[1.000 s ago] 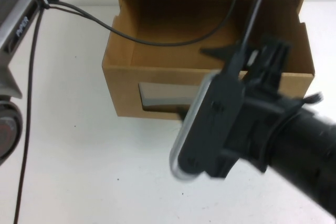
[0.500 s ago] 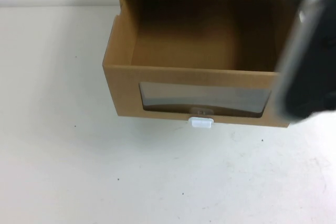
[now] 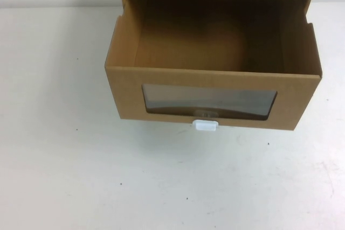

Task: Open the shoe box
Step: 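Pull the top drawer of the cardboard box fully open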

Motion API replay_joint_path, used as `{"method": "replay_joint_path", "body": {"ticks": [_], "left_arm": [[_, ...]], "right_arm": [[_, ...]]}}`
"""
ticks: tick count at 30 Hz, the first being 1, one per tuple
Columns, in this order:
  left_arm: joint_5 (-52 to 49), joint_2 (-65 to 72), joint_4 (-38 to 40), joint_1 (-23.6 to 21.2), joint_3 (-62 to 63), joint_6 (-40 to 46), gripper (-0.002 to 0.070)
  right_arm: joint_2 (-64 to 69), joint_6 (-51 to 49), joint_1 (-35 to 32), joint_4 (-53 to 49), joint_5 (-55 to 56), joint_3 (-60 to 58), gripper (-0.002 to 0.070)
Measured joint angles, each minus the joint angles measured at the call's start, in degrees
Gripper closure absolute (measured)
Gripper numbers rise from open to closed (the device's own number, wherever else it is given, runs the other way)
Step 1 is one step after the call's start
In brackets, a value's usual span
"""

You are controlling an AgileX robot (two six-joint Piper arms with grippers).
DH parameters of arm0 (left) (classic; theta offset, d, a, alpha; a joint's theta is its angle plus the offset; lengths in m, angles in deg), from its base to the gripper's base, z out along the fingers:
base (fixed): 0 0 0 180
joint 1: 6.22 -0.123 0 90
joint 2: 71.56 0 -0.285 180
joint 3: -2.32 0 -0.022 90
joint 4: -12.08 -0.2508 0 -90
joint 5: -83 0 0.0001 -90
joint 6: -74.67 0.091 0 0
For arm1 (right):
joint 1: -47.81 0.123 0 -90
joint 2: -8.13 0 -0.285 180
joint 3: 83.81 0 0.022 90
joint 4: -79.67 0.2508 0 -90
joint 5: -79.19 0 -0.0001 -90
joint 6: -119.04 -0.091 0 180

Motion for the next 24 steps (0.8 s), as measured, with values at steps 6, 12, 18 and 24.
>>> {"method": "replay_joint_path", "body": {"ticks": [6,12,18,24], "left_arm": [[-0.14,-13.39,-4.36,0.0,-6.79,-5.0,0.0682],[2.88,-31.77,-10.06,0.0,-28.77,-8.08,0.0682],[13.77,-51.7,-9.51,0.0,-58.1,-9.36,0.0682],[27.9,-67.27,-8.66,0.0,-81.89,-10.53,0.0682]], "right_arm": [[-4.1,-1.28,0.0,0.0,-6.15,-11.43,0.0695],[-4.3,-5.45,0.0,0.0,-14.28,-18.09,0.0695],[-4.3,-10.99,0.0,0.0,-17.33,-21.89,0.0695],[-4.3,-11.86,0.0,0.0,-17.36,-23.4,0.0695]]}}
